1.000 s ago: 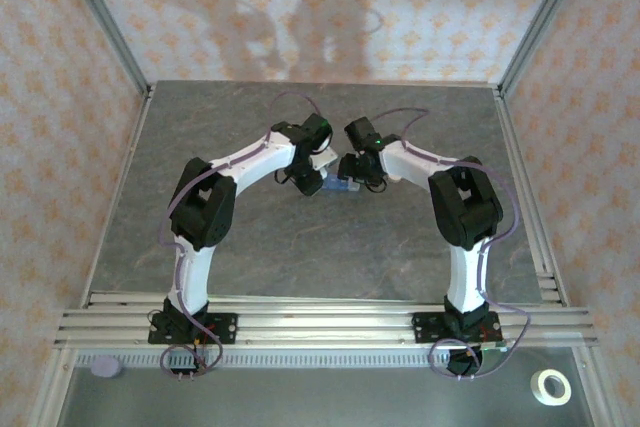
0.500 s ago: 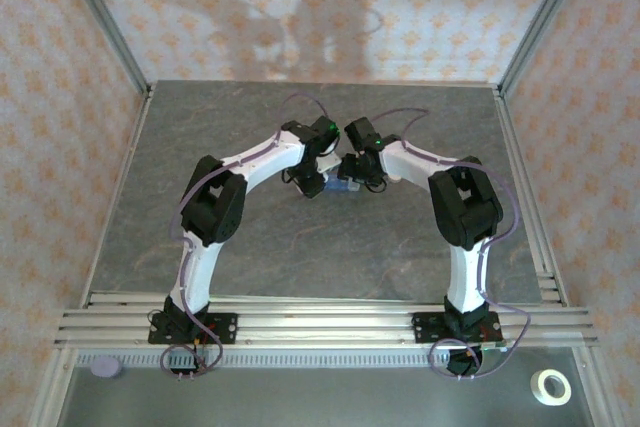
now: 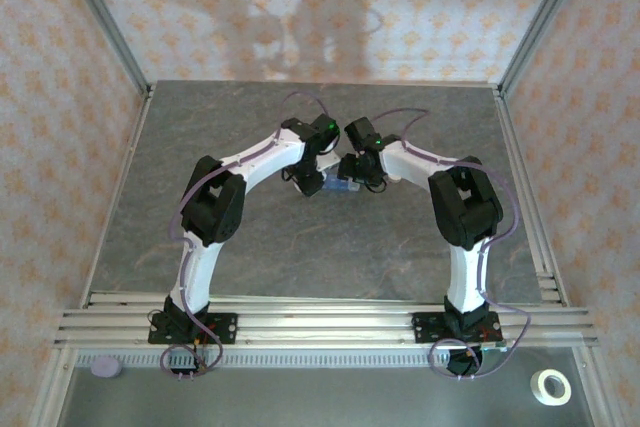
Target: Sort the pills into containers
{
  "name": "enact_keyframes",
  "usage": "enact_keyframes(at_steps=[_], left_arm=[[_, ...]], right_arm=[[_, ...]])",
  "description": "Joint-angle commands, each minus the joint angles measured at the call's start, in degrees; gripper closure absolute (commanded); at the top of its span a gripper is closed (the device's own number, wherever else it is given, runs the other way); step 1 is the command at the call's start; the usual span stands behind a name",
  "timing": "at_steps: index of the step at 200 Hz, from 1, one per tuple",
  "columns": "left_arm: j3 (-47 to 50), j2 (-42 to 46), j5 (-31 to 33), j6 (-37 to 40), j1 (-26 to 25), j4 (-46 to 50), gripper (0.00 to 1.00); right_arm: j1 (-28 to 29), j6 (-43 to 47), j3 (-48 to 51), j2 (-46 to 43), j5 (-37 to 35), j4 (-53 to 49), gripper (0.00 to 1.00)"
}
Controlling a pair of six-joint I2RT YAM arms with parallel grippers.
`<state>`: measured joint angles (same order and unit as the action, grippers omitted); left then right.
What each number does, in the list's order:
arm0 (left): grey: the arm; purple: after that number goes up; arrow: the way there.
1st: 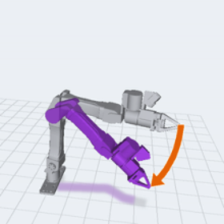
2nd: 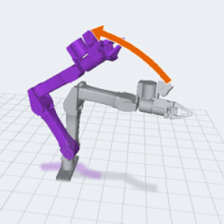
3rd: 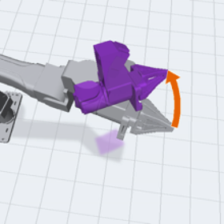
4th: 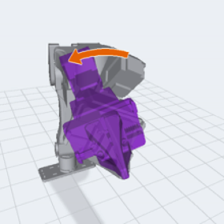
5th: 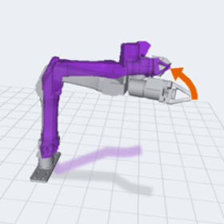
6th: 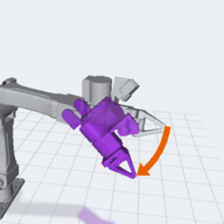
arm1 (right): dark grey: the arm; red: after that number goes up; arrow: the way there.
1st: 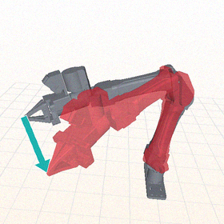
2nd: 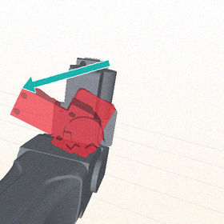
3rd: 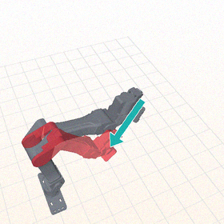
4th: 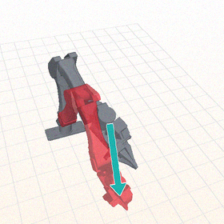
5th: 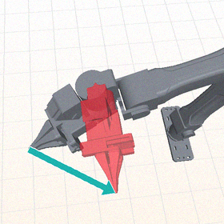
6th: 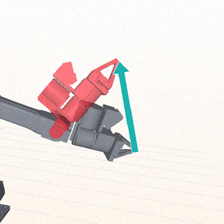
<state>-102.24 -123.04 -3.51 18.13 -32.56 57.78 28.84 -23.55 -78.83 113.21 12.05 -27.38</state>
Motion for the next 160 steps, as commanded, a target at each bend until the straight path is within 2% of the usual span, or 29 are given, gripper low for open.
enact_keyframes(at_steps=[1,160], left_arm=[[-2.3,0.3,1.9,1.2,-0.3,3.3,1.0],[-6.2,-4.9,3.9,2.1,-1.3,6.3,1.0]], right_arm=[[0.4,-0.8,0.8,1.2,-0.1,-0.3,0.39],[0.3,-1.3,0.8,1.4,0.4,-0.2,0.4]])
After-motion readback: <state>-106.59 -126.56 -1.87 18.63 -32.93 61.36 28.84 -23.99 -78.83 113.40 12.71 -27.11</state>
